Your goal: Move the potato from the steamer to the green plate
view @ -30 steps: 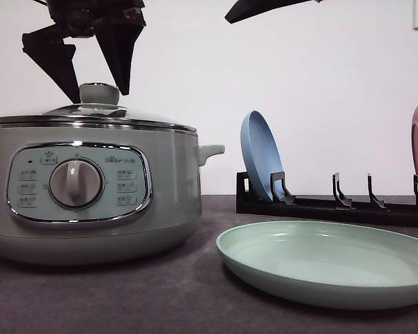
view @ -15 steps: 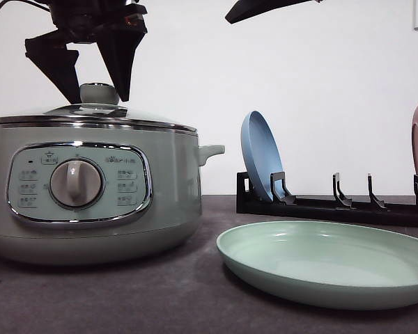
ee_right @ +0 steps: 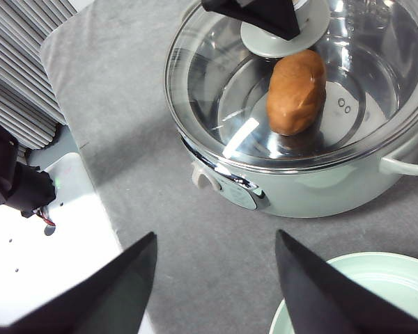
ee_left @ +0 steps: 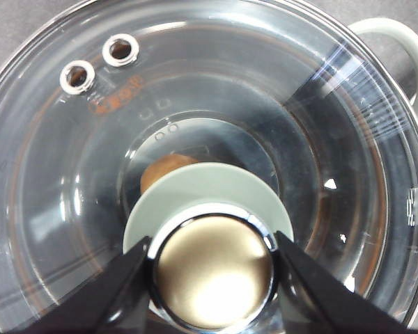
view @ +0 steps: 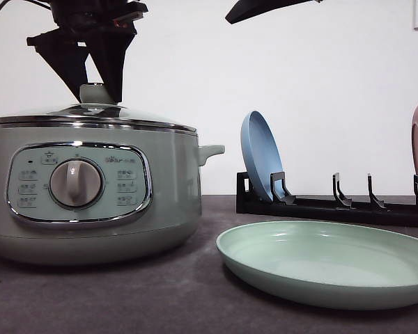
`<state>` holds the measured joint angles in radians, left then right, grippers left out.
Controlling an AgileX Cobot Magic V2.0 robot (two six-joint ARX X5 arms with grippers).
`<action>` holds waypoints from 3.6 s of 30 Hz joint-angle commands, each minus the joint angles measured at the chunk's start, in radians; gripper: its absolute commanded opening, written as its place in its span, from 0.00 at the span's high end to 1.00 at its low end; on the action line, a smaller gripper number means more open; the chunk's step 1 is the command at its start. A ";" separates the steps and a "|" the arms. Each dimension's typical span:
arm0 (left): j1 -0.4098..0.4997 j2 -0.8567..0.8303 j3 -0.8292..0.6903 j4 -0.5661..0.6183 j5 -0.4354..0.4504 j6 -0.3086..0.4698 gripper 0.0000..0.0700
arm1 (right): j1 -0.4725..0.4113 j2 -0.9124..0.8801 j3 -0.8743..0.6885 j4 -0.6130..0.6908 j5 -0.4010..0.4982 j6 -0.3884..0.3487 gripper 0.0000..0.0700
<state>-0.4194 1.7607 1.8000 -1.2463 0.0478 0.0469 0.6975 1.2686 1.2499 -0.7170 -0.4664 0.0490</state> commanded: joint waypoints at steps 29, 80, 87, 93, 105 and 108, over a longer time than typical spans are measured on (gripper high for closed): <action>0.195 -0.306 0.028 -0.003 -0.085 0.012 1.00 | 0.007 0.010 0.020 0.006 0.003 -0.001 0.41; 0.401 -0.352 0.028 -0.022 -0.096 0.008 1.00 | 0.134 0.939 0.789 -0.060 0.286 -0.038 0.31; 0.401 -0.352 0.028 -0.024 -0.096 0.008 1.00 | 0.136 0.981 0.789 -0.057 0.313 -0.039 0.31; 0.401 -0.352 0.028 -0.023 -0.096 0.008 1.00 | 0.138 0.994 0.789 -0.052 0.312 -0.039 0.31; 0.401 -0.352 0.028 -0.023 -0.096 0.008 1.00 | 0.143 0.996 0.789 -0.070 0.310 -0.034 0.65; 0.401 -0.352 0.028 -0.023 -0.096 0.007 1.00 | 0.142 0.990 0.796 -0.071 0.310 -0.034 0.66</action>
<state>-0.0177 1.4086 1.7996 -1.3021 -0.0494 0.0601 0.8264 2.2341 2.0132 -0.7830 -0.1558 0.0223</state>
